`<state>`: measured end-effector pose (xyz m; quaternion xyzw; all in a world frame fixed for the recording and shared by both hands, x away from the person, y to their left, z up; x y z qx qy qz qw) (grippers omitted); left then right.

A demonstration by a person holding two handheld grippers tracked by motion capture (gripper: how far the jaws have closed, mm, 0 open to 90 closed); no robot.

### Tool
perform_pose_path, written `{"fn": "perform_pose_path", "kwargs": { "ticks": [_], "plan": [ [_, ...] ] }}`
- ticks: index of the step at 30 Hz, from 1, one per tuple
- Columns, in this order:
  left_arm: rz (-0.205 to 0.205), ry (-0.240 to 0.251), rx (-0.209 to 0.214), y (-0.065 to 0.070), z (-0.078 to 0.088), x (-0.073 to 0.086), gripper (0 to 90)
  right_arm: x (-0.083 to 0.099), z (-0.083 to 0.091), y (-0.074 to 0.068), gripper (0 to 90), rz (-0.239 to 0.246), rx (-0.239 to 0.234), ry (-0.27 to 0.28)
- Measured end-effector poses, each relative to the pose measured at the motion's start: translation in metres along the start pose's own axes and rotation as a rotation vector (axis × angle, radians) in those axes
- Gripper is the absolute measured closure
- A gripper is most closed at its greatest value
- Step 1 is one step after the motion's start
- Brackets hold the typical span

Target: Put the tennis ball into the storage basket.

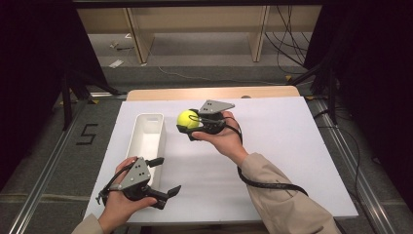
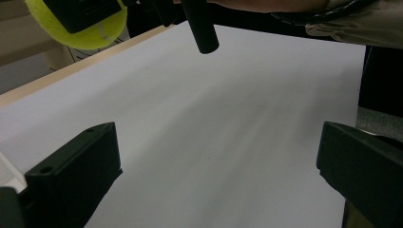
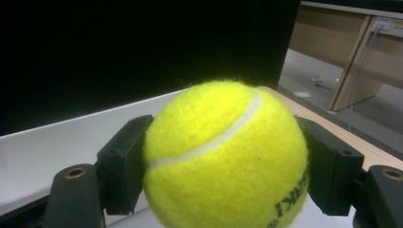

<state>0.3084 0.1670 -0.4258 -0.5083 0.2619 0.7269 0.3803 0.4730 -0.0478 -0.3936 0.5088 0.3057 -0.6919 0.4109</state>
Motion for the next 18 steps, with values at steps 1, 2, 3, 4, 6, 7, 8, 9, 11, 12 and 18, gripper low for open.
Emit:
{"fn": "perform_pose_path", "kwargs": {
  "ticks": [1, 2, 3, 4, 6, 7, 8, 9, 11, 12, 18],
  "plan": [
    [0.002, 0.000, 0.002, 0.0000, 0.0000, 0.0000, 0.4, -0.0001, -0.0002, -0.0001, 27.1, -0.001, 0.000, 0.000],
    [0.003, 0.002, 0.004, 0.0002, 0.0000, -0.0001, 0.4, -0.0002, -0.0003, -0.0002, 27.1, 0.000, 0.000, 0.000],
    [0.003, 0.002, 0.004, 0.0002, 0.0000, -0.0001, 0.6, -0.0003, -0.0005, -0.0002, 27.1, 0.001, -0.001, 0.000],
    [0.003, 0.003, 0.004, 0.0003, 0.0000, -0.0001, 0.7, -0.0004, -0.0007, -0.0002, 27.1, 0.001, -0.002, 0.000],
    [0.003, 0.003, 0.004, 0.0003, 0.0000, -0.0001, 0.7, -0.0003, -0.0011, -0.0004, 27.1, 0.000, -0.002, 0.001],
    [0.003, 0.004, 0.004, 0.0003, 0.0000, -0.0001, 0.7, -0.0004, -0.0015, -0.0005, 27.1, 0.002, -0.002, 0.000],
    [0.003, 0.004, 0.004, 0.0003, -0.0001, -0.0001, 0.7, -0.0004, -0.0016, -0.0007, 27.0, 0.001, -0.003, -0.001],
    [0.003, 0.004, 0.004, 0.0003, -0.0001, -0.0001, 0.8, -0.0005, -0.0020, -0.0009, 27.0, 0.002, -0.004, 0.001],
    [0.002, 0.005, 0.003, 0.0003, -0.0001, -0.0002, 0.8, -0.0008, -0.0024, -0.0011, 27.0, 0.002, -0.005, 0.002],
    [0.003, 0.005, 0.004, 0.0003, -0.0001, -0.0002, 0.7, -0.0010, -0.0027, -0.0013, 27.1, 0.002, -0.005, 0.002],
    [0.001, 0.003, 0.005, 0.0005, -0.0001, -0.0002, 0.9, -0.0016, -0.0046, -0.0026, 27.1, 0.000, -0.011, 0.001]
  ]
}}
Point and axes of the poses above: each handheld gripper's, and its own axes: z roughly backward along the jaws, x roughly out of its underside, y roughly to its right, the point moved 1 cm from there along -z, roughly forward along the jaws, and after that the axes turned 1 degree about y, right-handed, at the moved point
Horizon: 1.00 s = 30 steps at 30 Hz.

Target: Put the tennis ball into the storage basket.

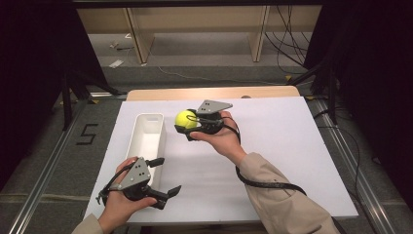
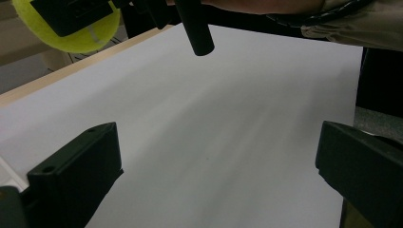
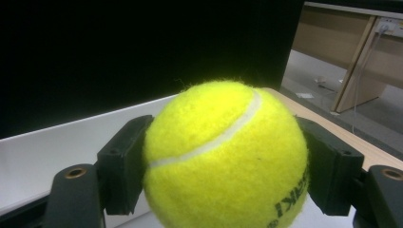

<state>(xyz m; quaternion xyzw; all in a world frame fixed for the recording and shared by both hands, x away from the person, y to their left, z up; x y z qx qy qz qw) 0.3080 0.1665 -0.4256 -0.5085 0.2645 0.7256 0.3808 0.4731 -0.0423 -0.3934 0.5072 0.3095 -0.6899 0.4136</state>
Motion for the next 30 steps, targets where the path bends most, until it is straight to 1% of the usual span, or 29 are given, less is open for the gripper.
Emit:
{"fn": "perform_pose_path", "kwargs": {
  "ticks": [13, 20, 30],
  "plan": [
    [-0.001, -0.002, 0.001, 0.0003, -0.0006, 0.0001, 1.1, -0.0011, -0.0027, -0.0026, 27.1, 0.003, -0.009, -0.002],
    [0.003, -0.002, 0.003, 0.0005, -0.0006, 0.0003, 1.2, -0.0030, -0.0055, -0.0049, 27.1, 0.006, -0.016, 0.006],
    [-0.002, -0.003, 0.002, 0.0004, -0.0007, 0.0002, 1.3, -0.0032, -0.0084, -0.0083, 27.1, 0.008, -0.026, 0.003]
  ]
}}
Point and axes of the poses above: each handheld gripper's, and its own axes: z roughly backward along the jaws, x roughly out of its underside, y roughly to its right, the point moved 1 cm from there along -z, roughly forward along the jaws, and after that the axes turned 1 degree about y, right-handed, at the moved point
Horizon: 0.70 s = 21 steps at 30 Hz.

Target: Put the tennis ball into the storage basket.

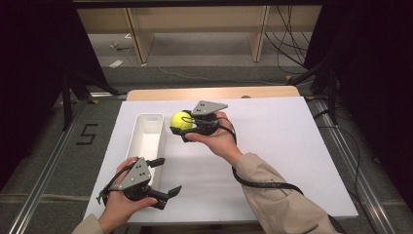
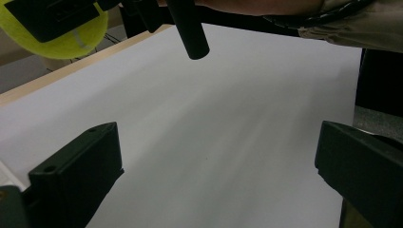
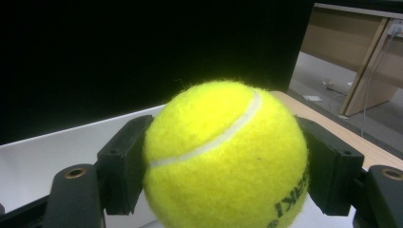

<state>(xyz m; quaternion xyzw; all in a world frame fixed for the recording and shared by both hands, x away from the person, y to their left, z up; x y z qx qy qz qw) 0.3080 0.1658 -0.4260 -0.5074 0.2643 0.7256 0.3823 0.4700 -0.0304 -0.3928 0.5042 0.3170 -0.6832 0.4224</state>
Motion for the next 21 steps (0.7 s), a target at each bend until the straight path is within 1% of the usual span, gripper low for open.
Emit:
{"fn": "perform_pose_path", "kwargs": {
  "ticks": [21],
  "plan": [
    [0.000, 0.002, -0.002, -0.0001, 0.0002, -0.0001, 1.3, -0.0040, -0.0036, -0.0038, 27.1, 0.005, -0.012, 0.007]
  ]
}}
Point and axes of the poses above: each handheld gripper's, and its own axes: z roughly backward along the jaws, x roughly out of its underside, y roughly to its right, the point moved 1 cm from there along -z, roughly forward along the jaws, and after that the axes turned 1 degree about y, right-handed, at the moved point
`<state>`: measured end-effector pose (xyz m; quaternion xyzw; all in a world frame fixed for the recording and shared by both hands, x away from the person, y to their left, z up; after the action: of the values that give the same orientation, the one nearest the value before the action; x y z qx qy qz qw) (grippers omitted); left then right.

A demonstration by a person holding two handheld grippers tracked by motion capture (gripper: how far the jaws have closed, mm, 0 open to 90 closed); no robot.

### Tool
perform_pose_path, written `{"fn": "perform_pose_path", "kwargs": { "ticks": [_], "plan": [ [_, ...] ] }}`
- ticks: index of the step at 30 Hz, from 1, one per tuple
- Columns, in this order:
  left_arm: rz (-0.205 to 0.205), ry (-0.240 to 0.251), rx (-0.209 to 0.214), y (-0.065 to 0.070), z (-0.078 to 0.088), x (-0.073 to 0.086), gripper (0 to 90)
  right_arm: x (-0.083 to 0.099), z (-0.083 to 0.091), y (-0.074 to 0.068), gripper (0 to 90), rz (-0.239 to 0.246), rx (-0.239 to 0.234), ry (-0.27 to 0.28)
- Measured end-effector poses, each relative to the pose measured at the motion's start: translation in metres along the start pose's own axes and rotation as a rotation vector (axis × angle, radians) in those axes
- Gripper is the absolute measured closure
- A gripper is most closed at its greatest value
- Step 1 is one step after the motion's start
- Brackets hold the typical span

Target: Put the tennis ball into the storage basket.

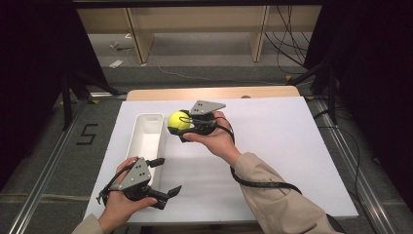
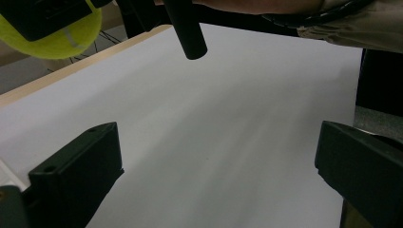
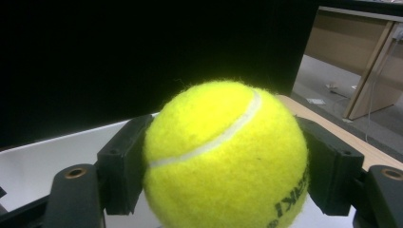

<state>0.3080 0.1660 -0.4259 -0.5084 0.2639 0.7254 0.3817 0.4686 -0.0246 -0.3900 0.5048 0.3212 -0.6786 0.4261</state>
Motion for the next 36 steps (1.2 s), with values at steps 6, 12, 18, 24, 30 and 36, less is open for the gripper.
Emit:
{"fn": "perform_pose_path", "kwargs": {
  "ticks": [6, 12, 18, 24, 30, 36],
  "plan": [
    [0.000, -0.001, 0.000, 0.000, 0.000, 0.000, 1.3, -0.001, -0.003, -0.001, 27.1, 0.006, -0.006, 0.002],
    [0.000, -0.001, 0.000, 0.000, 0.000, 0.000, 1.3, -0.002, -0.004, -0.002, 27.1, 0.008, -0.010, 0.000],
    [-0.001, -0.001, -0.002, 0.000, 0.000, 0.000, 1.3, -0.003, -0.005, -0.002, 27.1, 0.007, -0.012, 0.004],
    [-0.001, -0.003, -0.002, 0.000, 0.000, 0.000, 1.3, -0.004, -0.007, -0.004, 27.1, 0.006, -0.019, 0.004],
    [-0.001, -0.004, -0.001, 0.000, 0.000, 0.000, 1.3, -0.005, -0.010, -0.005, 27.1, 0.007, -0.025, 0.005],
    [0.000, -0.004, -0.002, 0.000, 0.000, 0.001, 1.3, -0.006, -0.011, -0.006, 27.1, 0.007, -0.027, 0.005]
  ]
}}
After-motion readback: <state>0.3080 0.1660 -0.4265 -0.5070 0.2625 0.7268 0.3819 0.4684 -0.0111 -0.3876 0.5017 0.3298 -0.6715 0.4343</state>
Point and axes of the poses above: each handheld gripper's, and its own axes: z roughly backward along the jaws, x roughly out of its underside, y roughly to its right, the point moved 1 cm from there along -z, roughly forward along the jaws, and after that the axes turned 1 degree about y, right-handed, at the moved point
